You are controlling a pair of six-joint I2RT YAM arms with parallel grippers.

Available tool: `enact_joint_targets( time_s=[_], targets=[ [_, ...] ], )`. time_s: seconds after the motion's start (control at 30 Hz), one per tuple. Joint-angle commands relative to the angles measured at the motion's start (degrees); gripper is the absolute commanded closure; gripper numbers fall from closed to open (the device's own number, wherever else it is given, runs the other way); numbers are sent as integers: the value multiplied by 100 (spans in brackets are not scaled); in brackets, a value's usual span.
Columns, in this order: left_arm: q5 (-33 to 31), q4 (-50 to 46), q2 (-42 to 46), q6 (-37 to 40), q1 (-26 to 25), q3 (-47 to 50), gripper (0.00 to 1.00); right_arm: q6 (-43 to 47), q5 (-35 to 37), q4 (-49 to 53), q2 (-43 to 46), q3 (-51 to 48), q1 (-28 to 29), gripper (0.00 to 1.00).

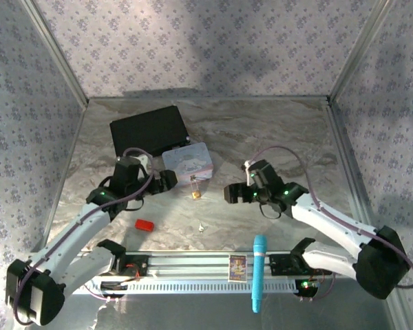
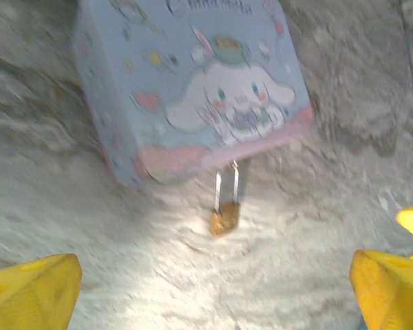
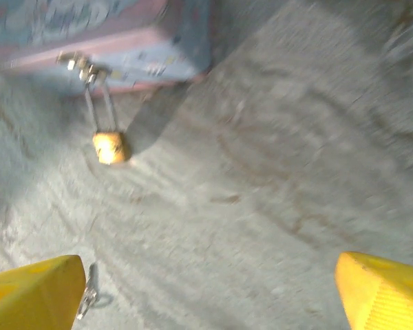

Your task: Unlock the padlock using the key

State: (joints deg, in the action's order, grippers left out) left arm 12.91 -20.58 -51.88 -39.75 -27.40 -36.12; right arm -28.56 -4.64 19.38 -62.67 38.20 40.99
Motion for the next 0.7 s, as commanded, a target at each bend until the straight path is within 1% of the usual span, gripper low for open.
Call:
enact_joint_targets(
  time_s=[0.0,0.07,0.2,0.3,0.37,0.47,0.6,0.67],
  targets=[
    [316,-7,-14,-449,-435,180,3,-776,535,120,-208,-37,720,9],
    [327,220,-62,-637,-747,335,4,-1095,712,14,-341,-63,1231,14],
    [62,116,-160,-776,-1198,375,3,-1314,907,39,-703,103,1984,19],
    [-56,219,-151,-934,-1361,461,3,-1516,939,-181,-1122,209,2419,29],
    [-60,299,-165,-997,-1398,517,3,-1641,977,-406,-1475,315,2679,34],
    [-198,301,-192,-1060,-1426,566,4,-1745,1137,-564,-1917,495,2909,40],
    [-255,361,-213,-1106,-1444,649,5,-1914,1079,-998,-2261,540,2993,45],
    [-286,320,-199,-1106,-1443,659,5,-1952,1067,-987,-2441,619,3023,47]
  ],
)
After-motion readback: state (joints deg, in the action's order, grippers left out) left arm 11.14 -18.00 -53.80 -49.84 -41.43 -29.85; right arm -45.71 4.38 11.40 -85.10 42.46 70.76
